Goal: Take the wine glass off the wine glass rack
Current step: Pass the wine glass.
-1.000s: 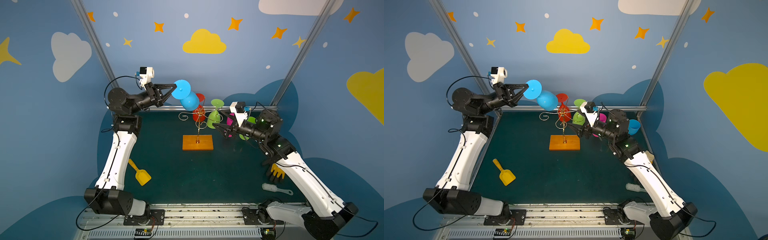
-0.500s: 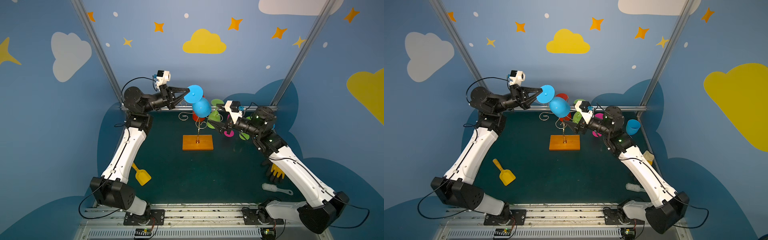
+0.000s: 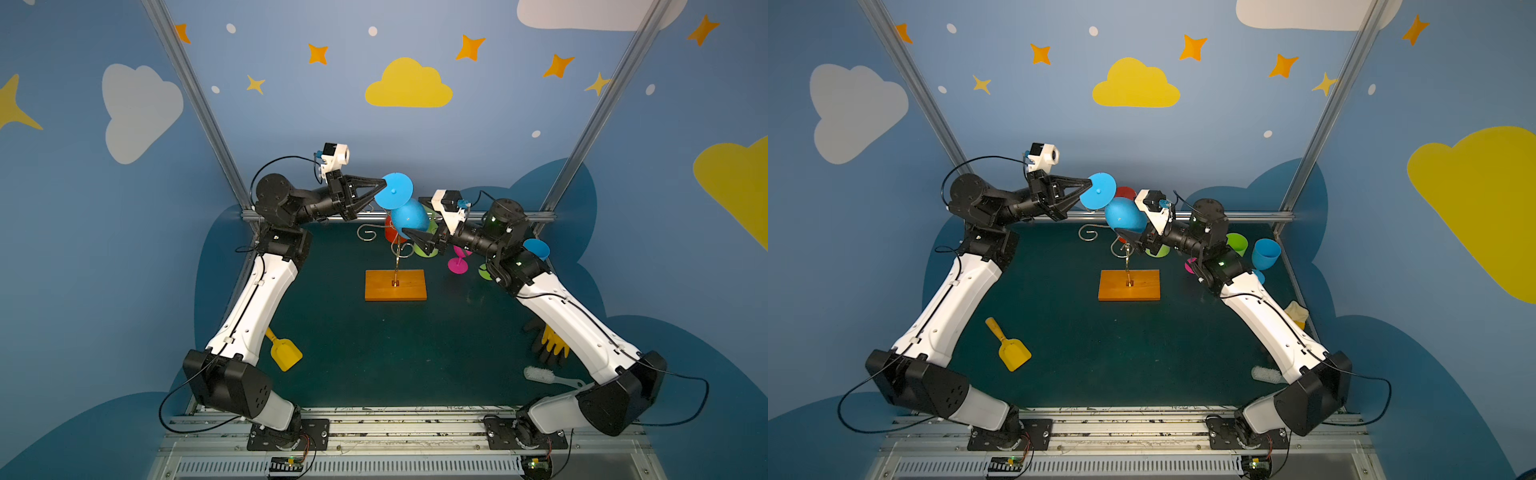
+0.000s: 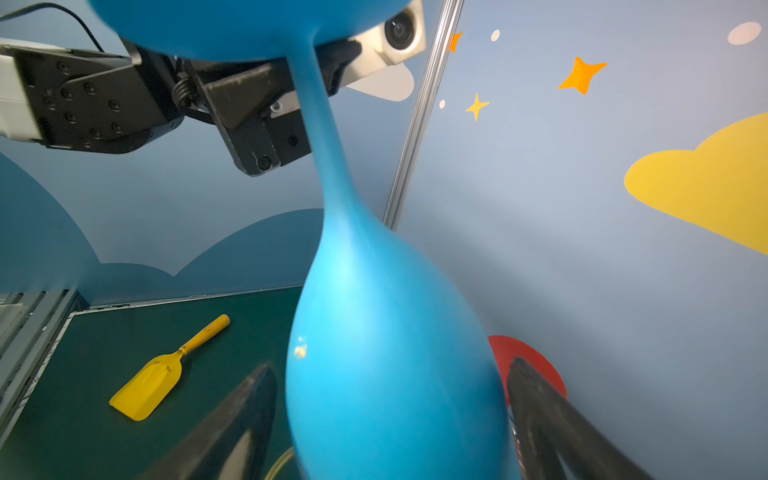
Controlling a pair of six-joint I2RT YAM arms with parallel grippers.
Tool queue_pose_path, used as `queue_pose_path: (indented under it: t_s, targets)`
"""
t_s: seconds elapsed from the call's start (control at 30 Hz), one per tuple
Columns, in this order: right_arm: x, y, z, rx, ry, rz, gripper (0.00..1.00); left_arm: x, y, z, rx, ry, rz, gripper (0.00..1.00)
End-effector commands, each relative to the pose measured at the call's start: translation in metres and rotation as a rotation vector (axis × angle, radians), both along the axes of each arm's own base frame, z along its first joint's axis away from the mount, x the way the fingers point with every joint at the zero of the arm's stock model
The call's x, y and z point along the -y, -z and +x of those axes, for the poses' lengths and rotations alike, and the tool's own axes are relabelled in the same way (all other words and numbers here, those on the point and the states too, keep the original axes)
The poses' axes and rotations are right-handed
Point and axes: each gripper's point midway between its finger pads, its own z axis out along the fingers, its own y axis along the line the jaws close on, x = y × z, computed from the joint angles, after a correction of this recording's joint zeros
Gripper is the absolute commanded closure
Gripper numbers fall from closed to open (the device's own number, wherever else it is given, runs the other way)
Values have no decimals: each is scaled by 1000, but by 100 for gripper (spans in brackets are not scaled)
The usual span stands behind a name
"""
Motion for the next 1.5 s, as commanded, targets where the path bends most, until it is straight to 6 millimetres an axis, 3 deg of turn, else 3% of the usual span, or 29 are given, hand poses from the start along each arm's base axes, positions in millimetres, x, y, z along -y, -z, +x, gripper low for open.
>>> queue_pose_path:
  t_s: [0.0, 0.37, 0.53, 0.77, 1.07, 1.13, 1.23, 1.47]
  targets:
    - [-10, -13, -5, 39, -32, 17, 14, 1, -15, -6, 63, 5, -16, 97]
    - [-18, 2, 2, -5, -17, -12, 15, 0, -23, -8, 74, 17, -44, 97]
    - [-18, 7, 7, -20, 3, -22, 8, -1, -27, -11, 82, 18, -49, 97]
    - [-19, 11, 12, -40, 19, -29, 8, -1, -28, -13, 82, 16, -52, 97]
    - [-10, 7, 6, -54, 50, -29, 27, 0, -22, -6, 77, 10, -54, 97]
    - [-8, 8, 3, -59, 51, -32, 24, 0, -21, -4, 73, 5, -57, 97]
    - [-6, 4, -2, -62, 52, -23, 11, -1, -20, -2, 67, 0, -65, 97]
    - [-12, 3, 1, -71, 52, -22, 11, 1, -18, 0, 58, 4, -72, 97]
